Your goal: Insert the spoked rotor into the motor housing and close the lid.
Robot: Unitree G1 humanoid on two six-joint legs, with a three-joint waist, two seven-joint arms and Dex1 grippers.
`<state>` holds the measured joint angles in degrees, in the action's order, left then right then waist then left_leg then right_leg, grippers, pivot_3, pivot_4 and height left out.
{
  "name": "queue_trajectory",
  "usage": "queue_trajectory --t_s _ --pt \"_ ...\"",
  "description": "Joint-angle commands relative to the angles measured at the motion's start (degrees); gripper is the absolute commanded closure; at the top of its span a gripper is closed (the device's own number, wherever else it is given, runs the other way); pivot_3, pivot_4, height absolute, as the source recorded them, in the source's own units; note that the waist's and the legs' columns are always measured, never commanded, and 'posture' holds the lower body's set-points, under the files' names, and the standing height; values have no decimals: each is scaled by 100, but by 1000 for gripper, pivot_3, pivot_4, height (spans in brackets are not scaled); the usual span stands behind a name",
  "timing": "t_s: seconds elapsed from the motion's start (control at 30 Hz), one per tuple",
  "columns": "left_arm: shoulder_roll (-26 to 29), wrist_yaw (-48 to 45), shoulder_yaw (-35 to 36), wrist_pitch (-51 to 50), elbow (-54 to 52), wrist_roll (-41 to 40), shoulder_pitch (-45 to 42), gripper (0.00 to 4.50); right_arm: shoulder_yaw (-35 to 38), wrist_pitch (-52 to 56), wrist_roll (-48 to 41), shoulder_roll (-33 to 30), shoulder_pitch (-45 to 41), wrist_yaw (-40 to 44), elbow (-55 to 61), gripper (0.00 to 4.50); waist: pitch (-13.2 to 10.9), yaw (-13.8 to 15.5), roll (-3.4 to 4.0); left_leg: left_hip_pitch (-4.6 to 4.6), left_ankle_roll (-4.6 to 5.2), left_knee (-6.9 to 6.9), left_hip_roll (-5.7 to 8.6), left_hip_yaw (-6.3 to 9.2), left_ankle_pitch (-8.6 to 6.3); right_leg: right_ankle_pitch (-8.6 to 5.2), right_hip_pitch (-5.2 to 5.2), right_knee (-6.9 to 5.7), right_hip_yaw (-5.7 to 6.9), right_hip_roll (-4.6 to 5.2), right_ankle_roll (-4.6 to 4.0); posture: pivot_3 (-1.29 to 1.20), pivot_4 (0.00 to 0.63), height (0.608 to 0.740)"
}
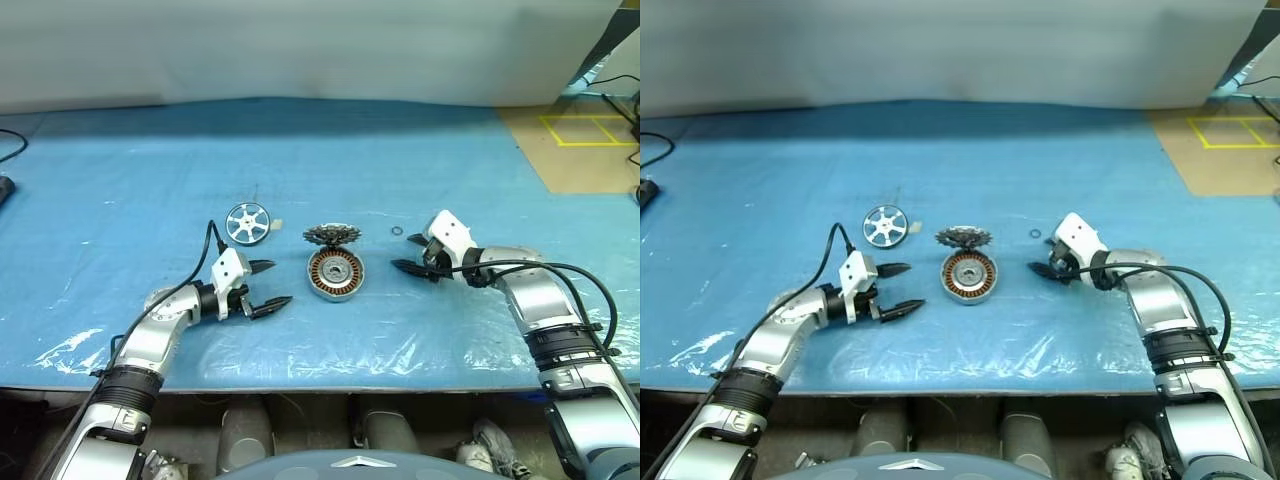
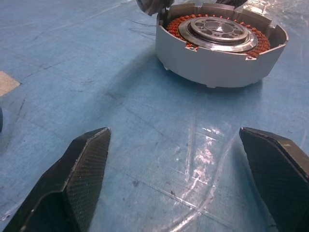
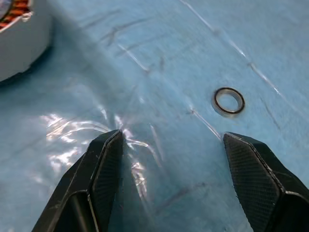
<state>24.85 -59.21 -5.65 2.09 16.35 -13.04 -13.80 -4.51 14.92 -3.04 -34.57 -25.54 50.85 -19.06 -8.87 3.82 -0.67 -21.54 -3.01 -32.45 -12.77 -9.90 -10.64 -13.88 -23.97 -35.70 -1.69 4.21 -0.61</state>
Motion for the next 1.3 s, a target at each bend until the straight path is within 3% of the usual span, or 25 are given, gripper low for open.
queue_trajectory --t_s 0.03,0.23,0.6,1.0,1.1,1.3 --pt "49 -6 19 -32 14 4 35 0 207 -333 64 93 -124 -433 -628 1019 0 5 0 0 0 -1 0 0 0 0 0 -1 1 0 0 0 150 740" --pt "75 4 18 -69 -30 23 39 0 362 -584 -45 308 -431 -614 -1340 1019 0 6 0 11 0 -6 -1 0 0 1 16 -2 1 1 1 0 150 740" --pt "46 26 -1 -85 -86 19 78 0 342 -268 -295 615 -558 -224 -1368 1019 0 4 0 15 0 -3 -4 0 -1 0 19 0 3 0 1 0 150 740" --pt "24 4 -15 -3 5 34 59 0 332 -483 -140 677 -788 -423 -2076 1019 0 5 0 18 0 0 -3 -2 -1 0 22 3 2 0 0 0 150 740" --pt "6 10 -19 18 53 46 22 0 294 -387 -96 638 -771 -413 -2160 1605 0 8 0 23 0 0 -3 -2 -1 0 27 3 2 0 0 0 150 740" --pt "10 -15 -9 55 130 54 -9 0 276 -261 -152 599 -600 -308 -2015 3664 0 12 0 43 0 21 -4 -2 -1 -1 53 31 7 0 0 0 150 740"
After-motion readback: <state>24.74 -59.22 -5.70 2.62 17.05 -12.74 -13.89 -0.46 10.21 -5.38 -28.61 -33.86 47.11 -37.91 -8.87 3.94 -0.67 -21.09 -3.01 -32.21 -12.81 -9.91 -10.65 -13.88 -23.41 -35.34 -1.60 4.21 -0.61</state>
